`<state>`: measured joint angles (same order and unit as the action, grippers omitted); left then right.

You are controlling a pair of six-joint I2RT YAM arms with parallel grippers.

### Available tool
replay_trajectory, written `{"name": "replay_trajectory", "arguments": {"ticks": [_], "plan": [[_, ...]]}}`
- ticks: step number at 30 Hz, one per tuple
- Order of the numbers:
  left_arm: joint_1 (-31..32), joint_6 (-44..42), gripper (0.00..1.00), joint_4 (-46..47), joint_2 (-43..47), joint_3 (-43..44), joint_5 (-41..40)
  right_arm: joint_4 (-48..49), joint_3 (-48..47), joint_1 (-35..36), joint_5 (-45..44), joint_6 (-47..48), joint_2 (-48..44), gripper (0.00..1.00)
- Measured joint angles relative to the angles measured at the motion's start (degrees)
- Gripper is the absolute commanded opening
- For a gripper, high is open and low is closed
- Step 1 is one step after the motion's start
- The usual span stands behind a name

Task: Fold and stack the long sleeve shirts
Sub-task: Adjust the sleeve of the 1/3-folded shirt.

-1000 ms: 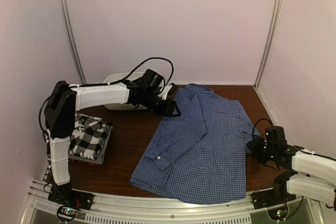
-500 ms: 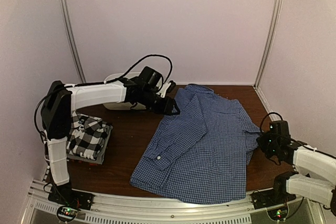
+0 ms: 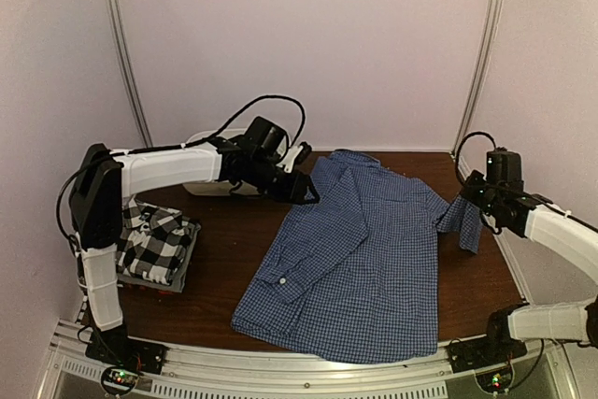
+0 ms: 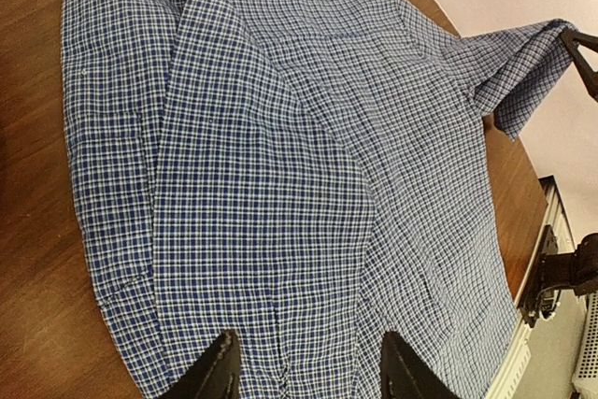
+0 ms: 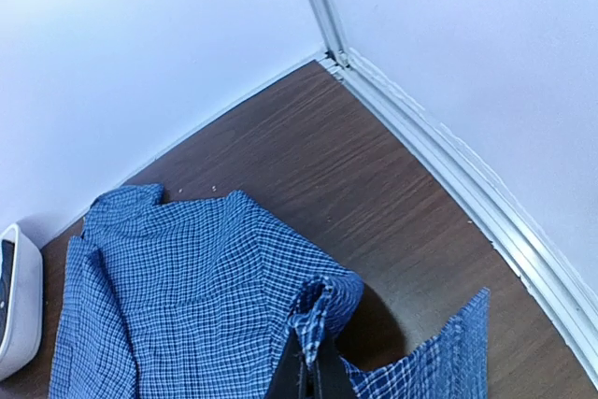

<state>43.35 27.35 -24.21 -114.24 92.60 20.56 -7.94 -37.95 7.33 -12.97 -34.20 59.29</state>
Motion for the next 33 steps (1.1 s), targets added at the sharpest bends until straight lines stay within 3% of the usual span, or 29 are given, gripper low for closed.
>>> {"name": "replay_trajectory", "arguments": {"ticks": [5,13,14,16,17,18,20,26,33], "plan": [[0.0,0.0,0.52,-0.09,0.48,-0.13,0.0,2.75,-2.36,5.01,5.11,3.69,9.53,0.0],[0.0,0.0,0.52,-0.37,0.48,-0.13,0.02,3.65,-4.42,25.33,5.29,3.98,24.22,0.0],[0.0,0.0,0.52,-0.37,0.48,-0.13,0.0,3.76,-4.79,26.99,5.29,3.91,25.44,0.03],[0.0,0.0,0.52,-0.37,0.48,-0.22,0.0,3.87,-4.9,28.57,5.25,3.76,26.69,0.32],[0.0,0.0,0.52,-0.39,0.52,-0.33,0.0,3.78,-4.9,28.7,5.09,3.43,26.77,0.41],[0.0,0.0,0.52,-0.48,0.55,-0.37,0.0,3.74,-4.9,28.7,4.85,3.37,26.53,0.57],[0.0,0.0,0.52,-0.48,0.57,-0.46,-0.02,3.5,-4.9,28.63,4.07,3.08,25.22,0.66],[0.0,0.02,0.52,-0.5,0.57,-0.46,-0.02,1.92,-4.9,26.51,2.62,2.36,16.44,0.72],[0.0,0.0,0.52,-0.48,0.57,-0.46,0.0,2.86,1.73,12.81,7.23,-0.96,6.8,0.72]]}}
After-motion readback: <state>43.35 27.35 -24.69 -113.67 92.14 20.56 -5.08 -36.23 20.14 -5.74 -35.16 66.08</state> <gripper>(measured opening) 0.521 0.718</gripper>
